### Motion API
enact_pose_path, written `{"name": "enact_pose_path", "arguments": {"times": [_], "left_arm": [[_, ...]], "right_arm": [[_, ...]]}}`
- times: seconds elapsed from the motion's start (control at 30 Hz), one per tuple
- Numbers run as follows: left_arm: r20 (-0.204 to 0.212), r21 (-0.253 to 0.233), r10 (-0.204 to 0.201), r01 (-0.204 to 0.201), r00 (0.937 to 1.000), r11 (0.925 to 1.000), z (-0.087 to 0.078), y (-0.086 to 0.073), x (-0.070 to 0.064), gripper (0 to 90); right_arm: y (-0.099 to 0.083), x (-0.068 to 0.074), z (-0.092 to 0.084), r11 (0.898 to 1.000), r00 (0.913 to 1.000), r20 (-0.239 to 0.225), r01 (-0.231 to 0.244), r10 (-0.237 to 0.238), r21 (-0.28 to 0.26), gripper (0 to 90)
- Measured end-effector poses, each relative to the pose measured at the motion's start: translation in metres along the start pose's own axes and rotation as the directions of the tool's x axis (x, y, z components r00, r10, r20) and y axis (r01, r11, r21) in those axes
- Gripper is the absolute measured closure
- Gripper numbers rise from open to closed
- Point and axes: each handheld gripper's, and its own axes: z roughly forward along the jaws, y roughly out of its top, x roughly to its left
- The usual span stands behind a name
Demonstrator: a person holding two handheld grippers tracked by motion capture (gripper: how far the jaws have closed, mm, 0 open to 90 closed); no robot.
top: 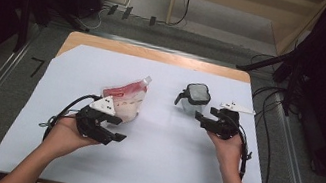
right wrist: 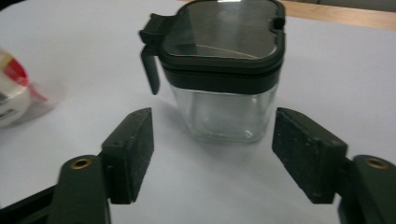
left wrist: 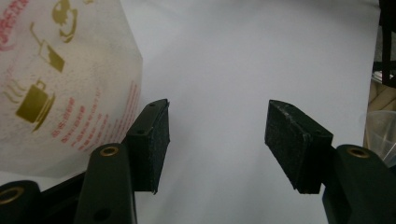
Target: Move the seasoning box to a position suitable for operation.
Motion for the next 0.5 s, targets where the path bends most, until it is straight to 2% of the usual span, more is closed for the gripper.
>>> {"name": "enact_pose_path", "arguments": {"times": [0.07,0.17,0.3,0.5], "left_arm": [[0.000,0.001,0.011,-0.011,0.9999,0.9999,0.001,0.001,-0.002,41.3],[0.003,0.005,0.021,-0.021,0.9998,0.9998,0.001,0.002,-0.003,41.3],[0.009,0.001,0.026,-0.027,0.9996,0.9996,0.002,0.003,-0.005,41.2],[0.022,-0.004,0.021,-0.021,0.9995,0.9998,0.002,0.003,-0.004,41.3]], "right_arm": [[0.000,-0.001,0.003,1.000,0.9997,0.024,-0.007,0.007,0.001,22.6],[0.001,-0.003,0.009,1.000,0.9995,0.022,-0.021,0.022,-0.010,16.4],[0.005,-0.002,0.018,1.000,0.9982,0.058,-0.016,0.016,-0.008,14.2],[0.009,0.004,0.032,1.000,0.9972,0.075,0.005,-0.003,-0.016,13.1]]}}
